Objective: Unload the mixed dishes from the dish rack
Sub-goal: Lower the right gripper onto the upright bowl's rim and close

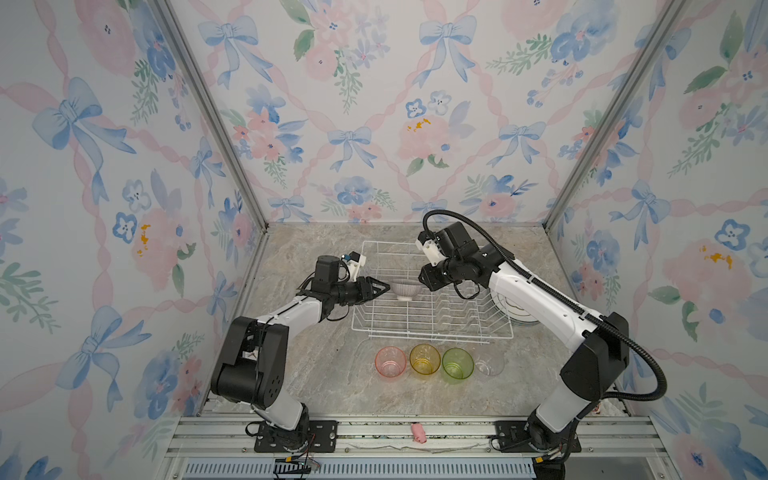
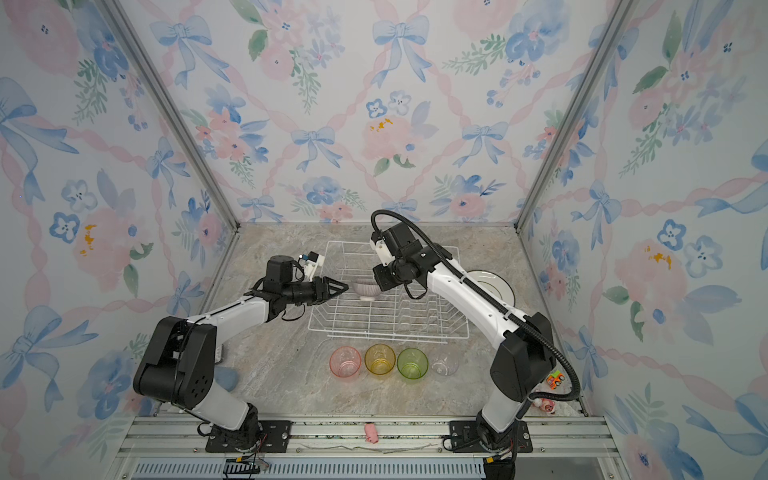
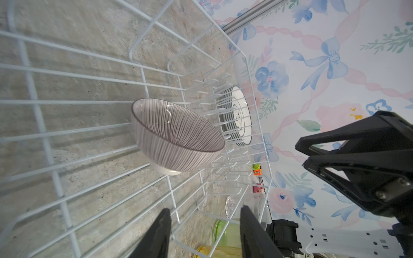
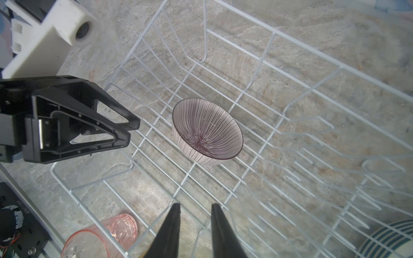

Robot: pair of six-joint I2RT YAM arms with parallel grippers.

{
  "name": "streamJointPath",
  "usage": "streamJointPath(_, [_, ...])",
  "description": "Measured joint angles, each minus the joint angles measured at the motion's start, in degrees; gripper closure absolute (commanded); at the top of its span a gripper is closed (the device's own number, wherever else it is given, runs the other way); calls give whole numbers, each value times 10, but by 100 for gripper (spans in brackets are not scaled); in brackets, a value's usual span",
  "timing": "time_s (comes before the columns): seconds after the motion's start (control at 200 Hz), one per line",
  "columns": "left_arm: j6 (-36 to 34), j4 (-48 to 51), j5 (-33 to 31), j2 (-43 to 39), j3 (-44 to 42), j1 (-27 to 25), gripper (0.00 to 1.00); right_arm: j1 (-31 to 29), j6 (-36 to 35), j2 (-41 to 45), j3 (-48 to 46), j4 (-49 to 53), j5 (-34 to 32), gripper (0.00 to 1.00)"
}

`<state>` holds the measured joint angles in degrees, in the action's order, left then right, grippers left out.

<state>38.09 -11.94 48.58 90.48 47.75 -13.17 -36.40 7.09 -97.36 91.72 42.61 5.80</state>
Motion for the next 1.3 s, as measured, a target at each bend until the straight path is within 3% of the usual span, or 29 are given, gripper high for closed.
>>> streamJointPath(0.18, [6,-8,-2,-15,-8,0,54,1,0,-11,0,0,1,70])
streamJointPath(0.325, [5,-4,-9,-45,-9,-1,54,3,3,-31,1,0,9,61])
streamJointPath(0.515, [-19,45,-39,-101,-7,-5,54,13,15,-63,14,0,38,51])
streamJointPath(0.76, [-50,109,-78,-182,-3,-6,53,36,27,-129,56,3,75,45])
streamJointPath(1.295, [-72,139,-87,-205,-3,13,53,72,65,-232,114,-2,144,48])
